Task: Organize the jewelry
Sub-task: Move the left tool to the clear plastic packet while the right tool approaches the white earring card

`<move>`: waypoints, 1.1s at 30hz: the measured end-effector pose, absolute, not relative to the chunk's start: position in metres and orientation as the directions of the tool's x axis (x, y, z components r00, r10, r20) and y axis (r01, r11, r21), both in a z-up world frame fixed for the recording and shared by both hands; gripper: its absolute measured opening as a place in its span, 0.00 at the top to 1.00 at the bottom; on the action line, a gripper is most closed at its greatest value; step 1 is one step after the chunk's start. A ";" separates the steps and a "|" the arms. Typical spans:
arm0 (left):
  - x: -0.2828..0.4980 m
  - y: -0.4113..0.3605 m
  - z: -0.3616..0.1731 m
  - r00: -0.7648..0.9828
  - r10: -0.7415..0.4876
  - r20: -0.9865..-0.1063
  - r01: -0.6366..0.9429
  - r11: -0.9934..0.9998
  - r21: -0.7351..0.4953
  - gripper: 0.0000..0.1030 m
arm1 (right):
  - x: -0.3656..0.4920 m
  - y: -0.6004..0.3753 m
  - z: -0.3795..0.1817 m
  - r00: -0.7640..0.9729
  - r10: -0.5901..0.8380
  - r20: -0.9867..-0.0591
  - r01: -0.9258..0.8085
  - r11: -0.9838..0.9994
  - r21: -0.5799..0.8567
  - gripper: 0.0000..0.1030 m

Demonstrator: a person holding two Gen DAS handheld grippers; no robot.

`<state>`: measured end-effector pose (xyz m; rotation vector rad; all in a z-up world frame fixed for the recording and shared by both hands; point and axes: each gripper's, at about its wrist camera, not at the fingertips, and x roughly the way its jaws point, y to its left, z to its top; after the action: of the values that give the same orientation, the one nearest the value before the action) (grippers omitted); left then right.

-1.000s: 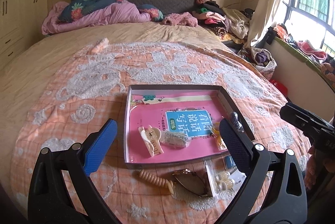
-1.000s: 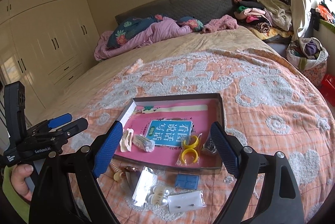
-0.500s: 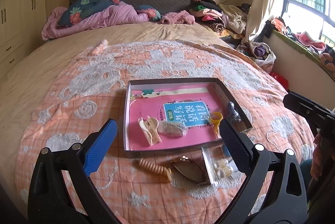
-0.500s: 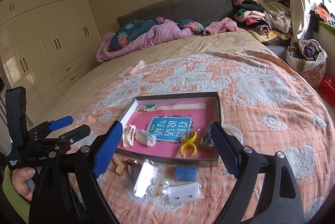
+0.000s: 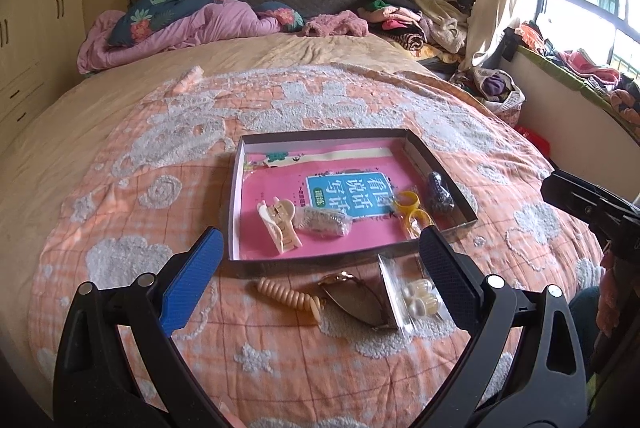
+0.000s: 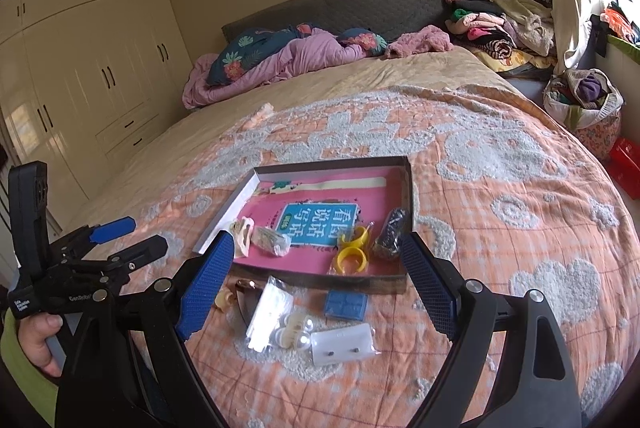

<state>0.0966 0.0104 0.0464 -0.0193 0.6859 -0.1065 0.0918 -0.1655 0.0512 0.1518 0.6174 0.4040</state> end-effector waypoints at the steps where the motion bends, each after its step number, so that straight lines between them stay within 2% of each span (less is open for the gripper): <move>1: 0.096 0.010 0.045 0.767 -0.107 -0.633 0.093 0.994 -0.055 0.11 | 0.091 -0.166 0.049 0.739 0.410 -0.535 -0.321 0.912 0.255 0.17; 13: 0.086 0.010 0.032 0.740 -0.130 -0.660 0.108 0.991 -0.074 0.11 | 0.083 -0.172 0.030 0.718 0.395 -0.573 -0.305 0.919 0.251 0.17; 33: 0.080 -0.015 -0.007 0.622 -0.273 -0.734 0.212 0.961 -0.178 0.61 | 0.080 -0.174 -0.007 0.671 0.359 -0.649 -0.291 0.932 0.214 0.17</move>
<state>0.0799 -0.0148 -0.0075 -0.0764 0.8554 -0.2793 0.0798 -0.1743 -0.0070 0.0953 0.7510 0.3666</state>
